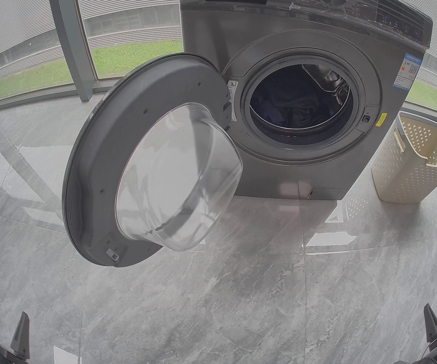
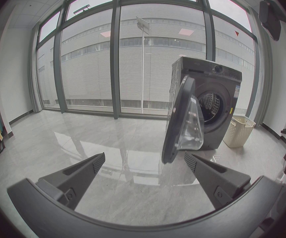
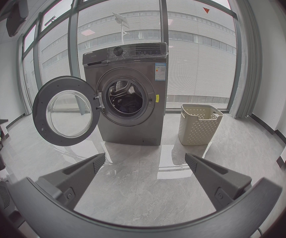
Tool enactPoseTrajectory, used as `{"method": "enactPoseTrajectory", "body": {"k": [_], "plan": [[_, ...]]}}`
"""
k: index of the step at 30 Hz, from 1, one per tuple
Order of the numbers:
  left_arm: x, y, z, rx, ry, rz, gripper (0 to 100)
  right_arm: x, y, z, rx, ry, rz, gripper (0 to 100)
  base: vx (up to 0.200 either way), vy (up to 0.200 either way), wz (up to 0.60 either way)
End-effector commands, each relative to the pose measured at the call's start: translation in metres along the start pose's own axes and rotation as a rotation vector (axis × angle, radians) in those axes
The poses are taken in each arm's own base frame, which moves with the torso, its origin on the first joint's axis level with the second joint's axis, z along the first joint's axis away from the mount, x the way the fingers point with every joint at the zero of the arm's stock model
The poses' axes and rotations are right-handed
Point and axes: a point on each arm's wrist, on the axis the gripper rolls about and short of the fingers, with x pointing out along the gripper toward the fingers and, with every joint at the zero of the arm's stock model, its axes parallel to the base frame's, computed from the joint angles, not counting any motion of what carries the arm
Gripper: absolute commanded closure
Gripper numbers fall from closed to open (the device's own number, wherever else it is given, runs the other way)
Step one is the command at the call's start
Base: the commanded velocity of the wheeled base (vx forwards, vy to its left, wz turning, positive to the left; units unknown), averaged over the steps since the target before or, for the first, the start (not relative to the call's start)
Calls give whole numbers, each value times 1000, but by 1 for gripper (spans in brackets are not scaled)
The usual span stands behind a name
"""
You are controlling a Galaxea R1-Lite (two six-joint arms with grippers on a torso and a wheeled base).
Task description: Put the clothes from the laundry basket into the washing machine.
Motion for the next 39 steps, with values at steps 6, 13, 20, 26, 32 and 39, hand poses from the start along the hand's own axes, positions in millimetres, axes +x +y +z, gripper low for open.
{"method": "enactPoseTrajectory", "body": {"k": [6,13,20,26,32,39], "plan": [[36,-9,83,-17,114,-257,0,1,0,-3,2,9,-2,0,0,0,0],[99,-20,103,-76,208,-377,0,1,0,-3,2,9,-2,0,0,0,0],[144,-28,100,-100,279,-510,0,1,0,-3,-3,11,-2,0,0,0,0],[172,-33,97,-102,287,-534,0,1,0,-3,-3,9,-4,0,0,0,0],[194,-45,89,-95,286,-590,0,1,0,-3,-4,11,-4,0,0,0,0],[178,-73,76,-86,323,-780,0,1,0,-3,-4,11,-4,0,0,0,0]]}}
